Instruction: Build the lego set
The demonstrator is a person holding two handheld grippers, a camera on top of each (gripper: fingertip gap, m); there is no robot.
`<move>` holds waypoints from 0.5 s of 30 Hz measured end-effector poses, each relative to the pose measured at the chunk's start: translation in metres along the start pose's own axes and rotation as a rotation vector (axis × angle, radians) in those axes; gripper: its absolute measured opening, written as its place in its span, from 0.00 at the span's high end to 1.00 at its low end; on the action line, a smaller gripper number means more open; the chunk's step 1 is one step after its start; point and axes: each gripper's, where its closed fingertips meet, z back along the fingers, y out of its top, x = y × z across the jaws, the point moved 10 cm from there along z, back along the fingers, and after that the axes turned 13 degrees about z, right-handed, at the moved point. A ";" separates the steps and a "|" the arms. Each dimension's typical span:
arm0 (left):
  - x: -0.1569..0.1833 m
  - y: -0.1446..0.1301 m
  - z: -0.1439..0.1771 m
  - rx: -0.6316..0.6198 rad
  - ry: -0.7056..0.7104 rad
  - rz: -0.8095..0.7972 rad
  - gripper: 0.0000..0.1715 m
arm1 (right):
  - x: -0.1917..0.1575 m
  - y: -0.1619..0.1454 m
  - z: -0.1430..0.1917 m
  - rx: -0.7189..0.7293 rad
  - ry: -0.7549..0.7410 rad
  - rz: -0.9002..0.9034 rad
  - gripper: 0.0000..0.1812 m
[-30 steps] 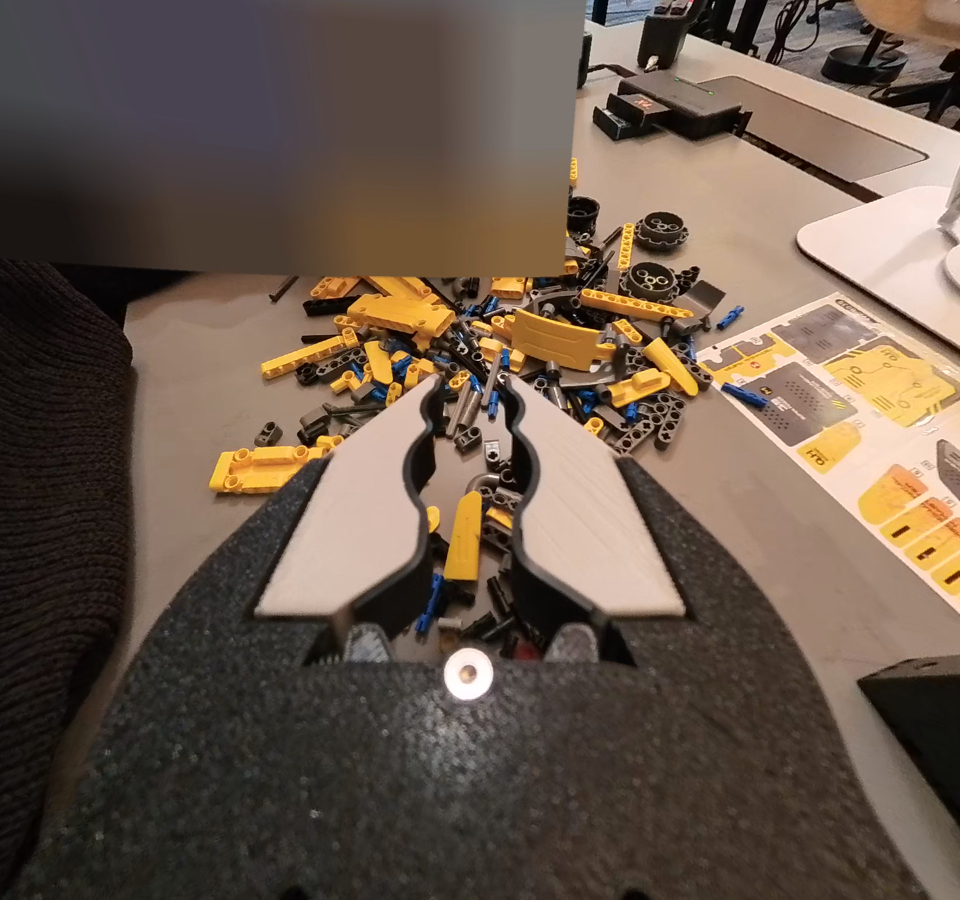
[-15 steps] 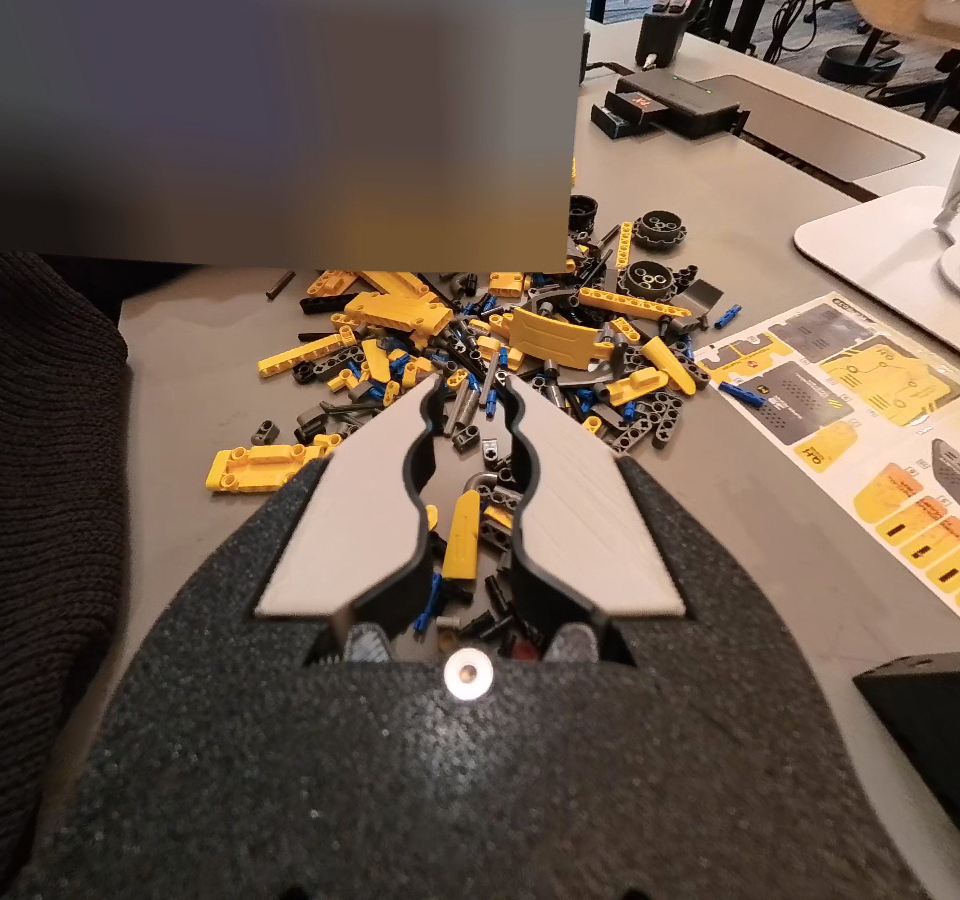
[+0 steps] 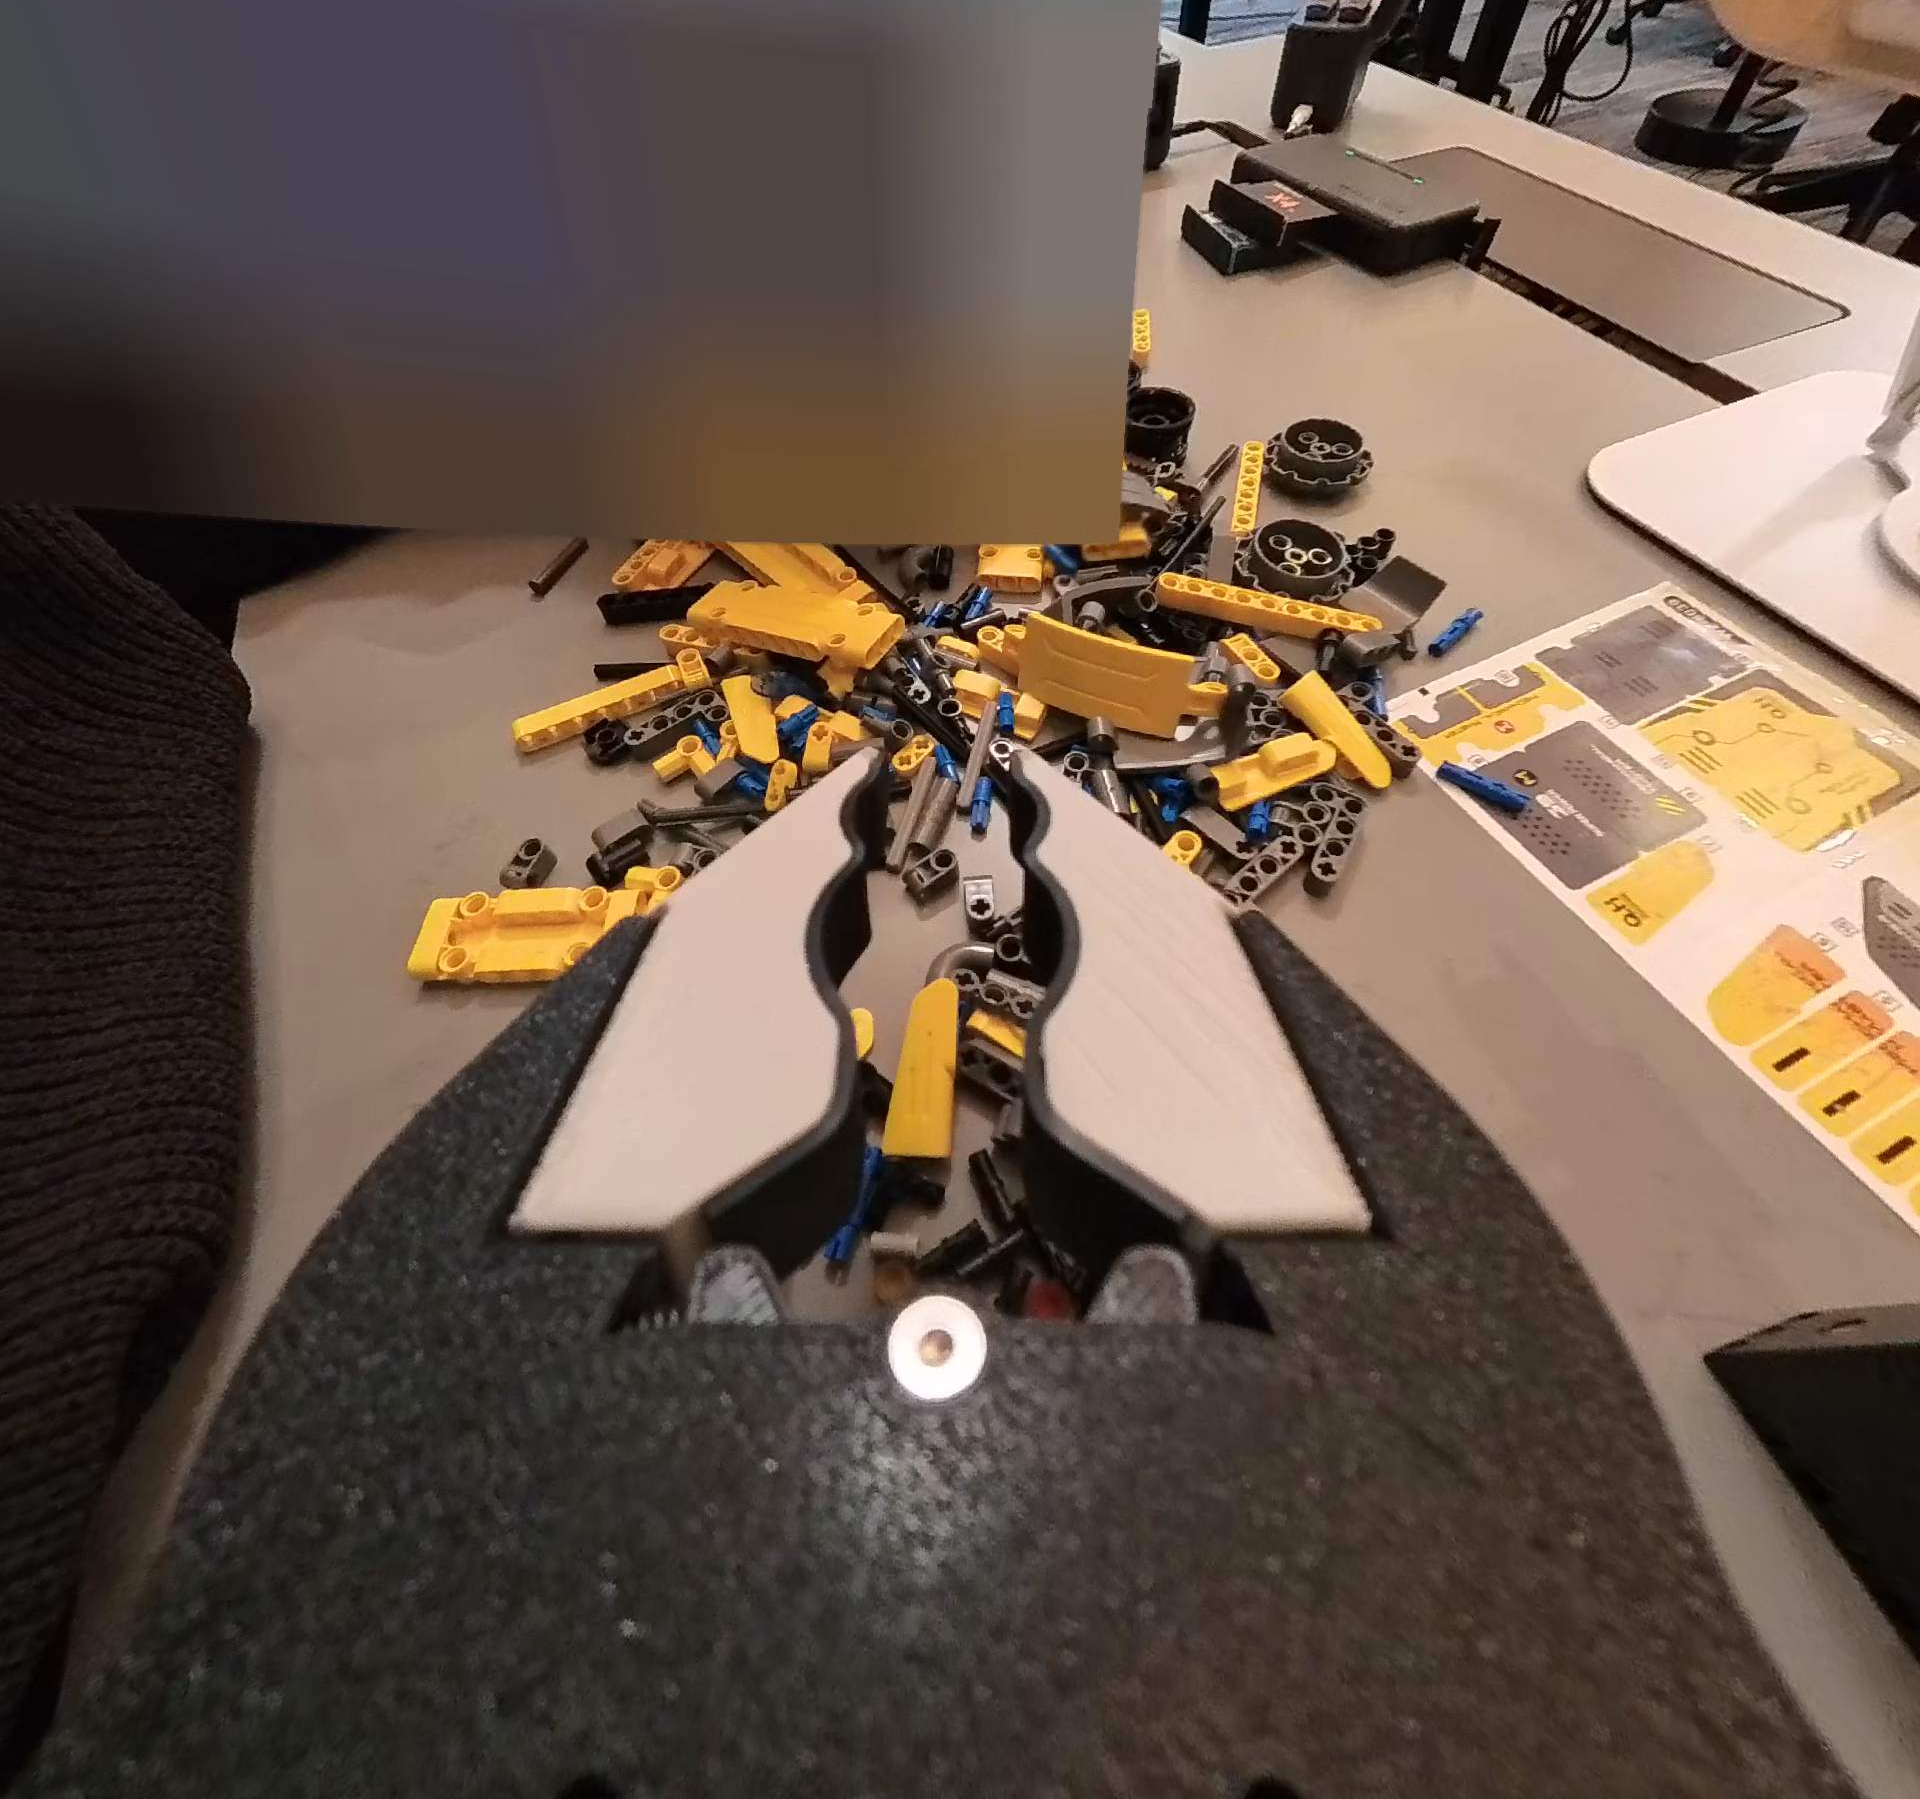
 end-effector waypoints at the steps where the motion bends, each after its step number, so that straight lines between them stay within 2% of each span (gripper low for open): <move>1: 0.000 0.000 0.000 -0.001 -0.003 -0.002 0.92 | 0.000 0.000 0.000 0.000 -0.001 0.001 0.88; 6: 0.002 0.001 0.003 0.020 -0.014 -0.012 0.96 | 0.001 0.001 0.002 0.006 -0.009 0.003 0.88; 15: 0.003 0.003 0.006 0.041 -0.045 -0.002 0.98 | 0.003 0.001 0.005 0.000 -0.034 0.013 0.88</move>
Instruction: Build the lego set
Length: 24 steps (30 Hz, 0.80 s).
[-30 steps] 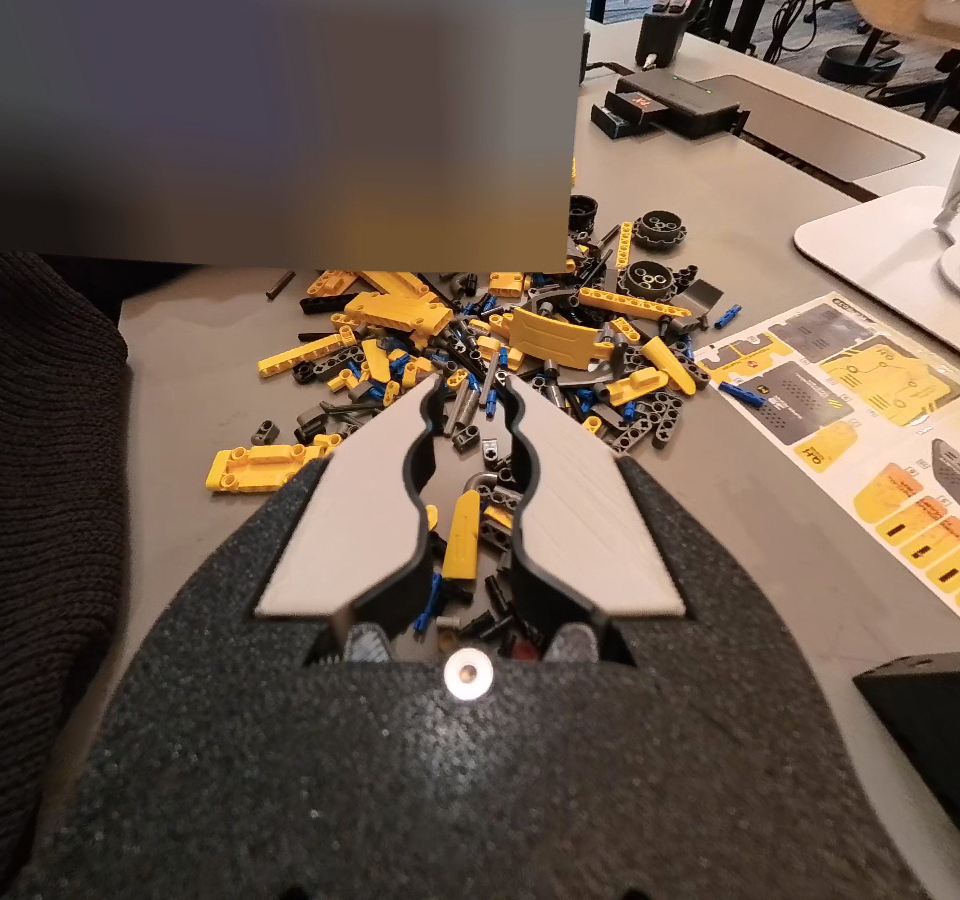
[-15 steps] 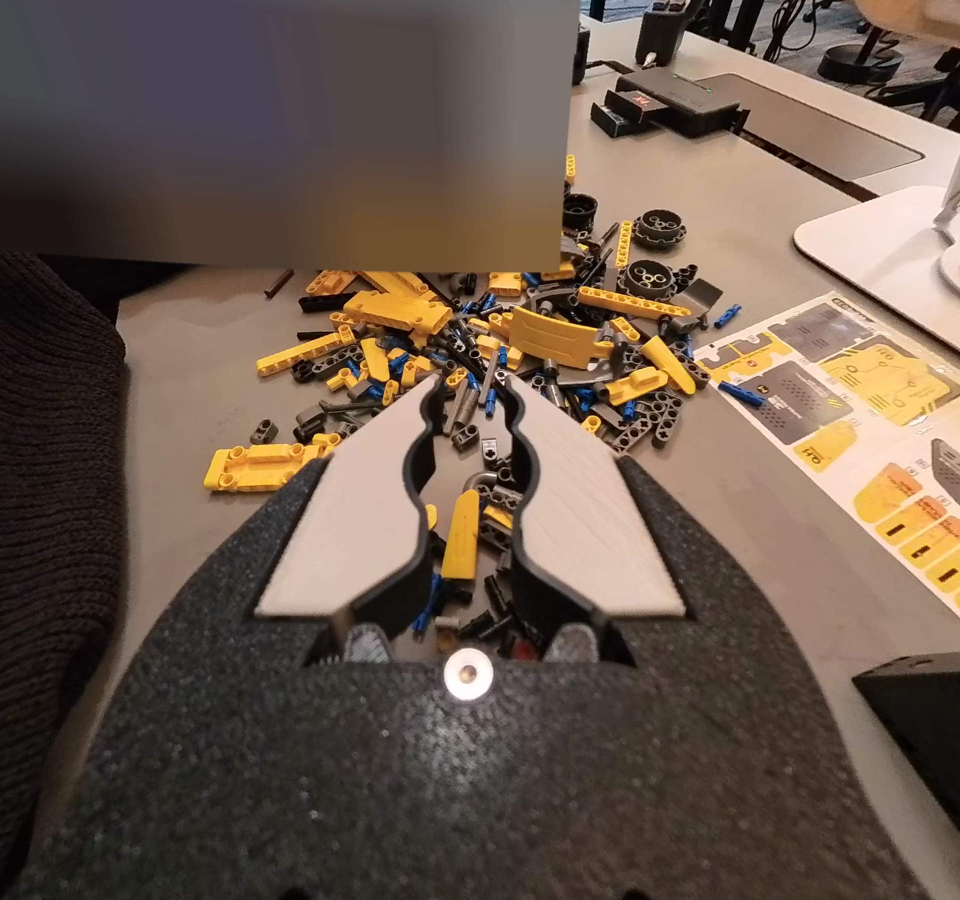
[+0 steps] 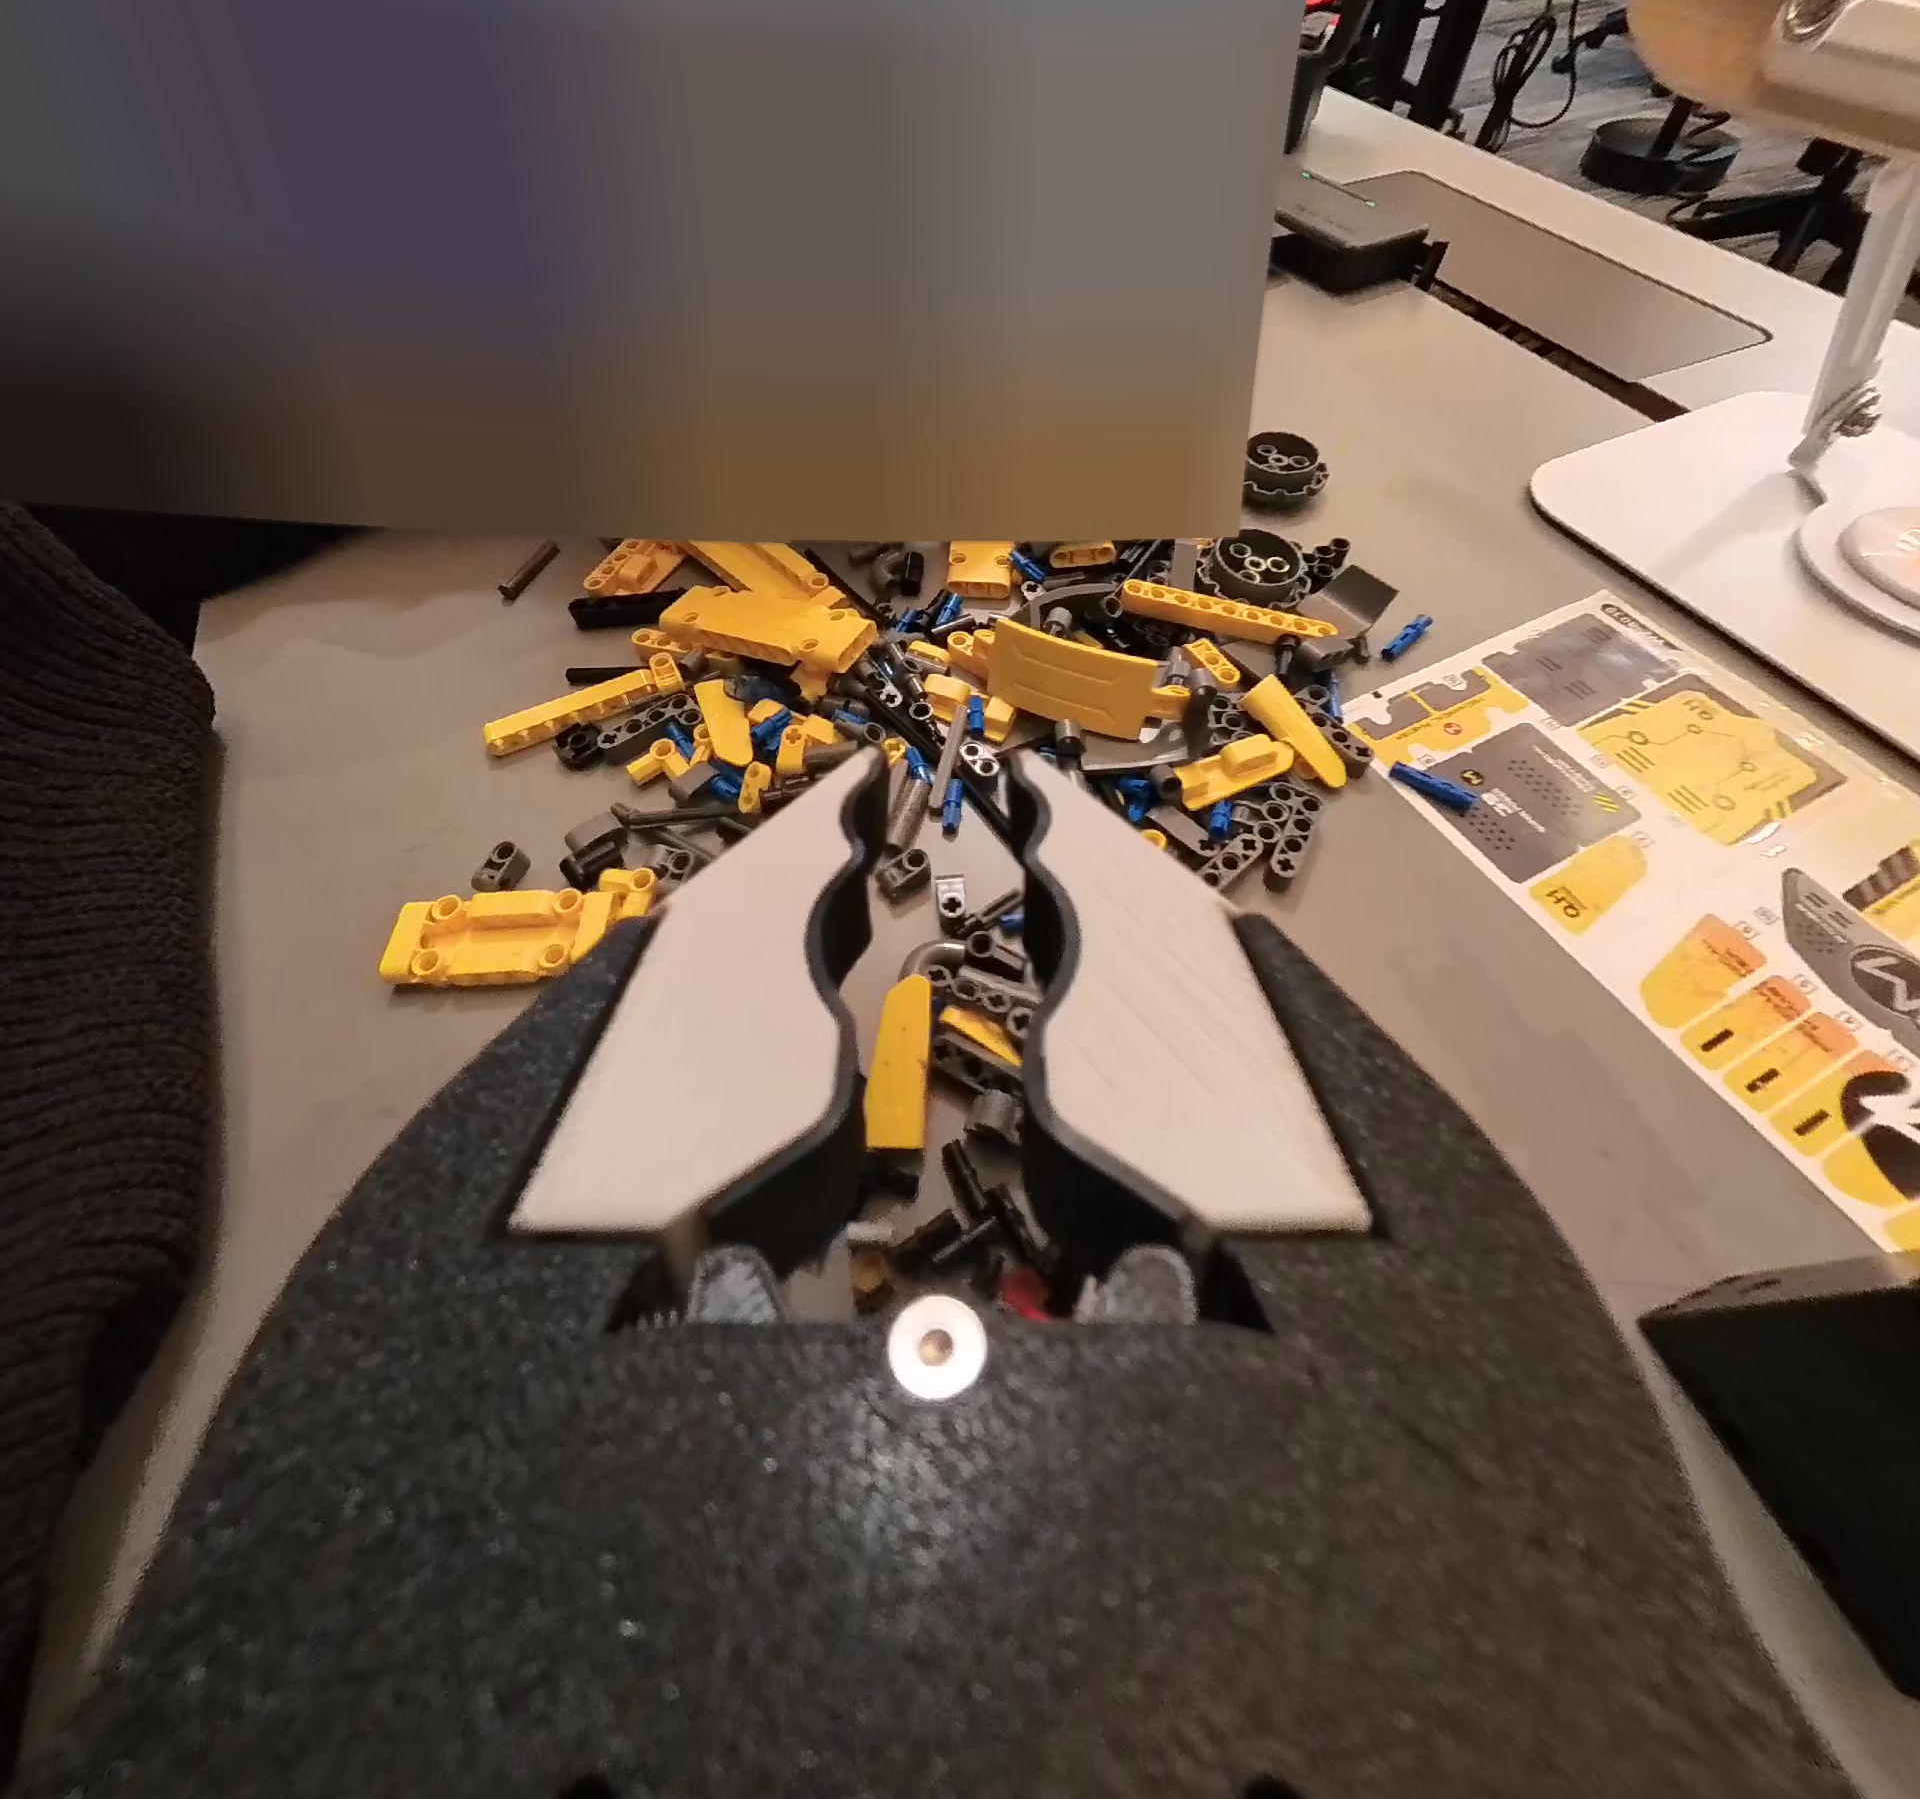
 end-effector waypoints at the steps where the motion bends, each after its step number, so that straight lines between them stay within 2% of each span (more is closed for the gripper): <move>1: 0.000 0.000 0.000 0.003 0.006 0.001 0.98 | 0.001 0.000 0.001 0.001 -0.004 -0.001 0.88; 9: -0.003 0.004 0.008 0.069 -0.029 0.041 0.98 | 0.007 0.001 0.009 0.011 -0.063 -0.005 0.88; 14: -0.003 0.007 0.011 0.102 -0.050 0.058 0.98 | 0.017 0.000 0.018 0.003 -0.154 -0.020 0.88; 20: -0.003 0.009 0.015 0.140 -0.107 0.094 0.98 | 0.033 -0.002 0.038 0.058 -0.279 -0.093 0.89; 24: -0.003 0.012 0.019 0.185 -0.092 0.092 0.98 | 0.036 0.001 0.048 0.145 -0.305 -0.143 0.89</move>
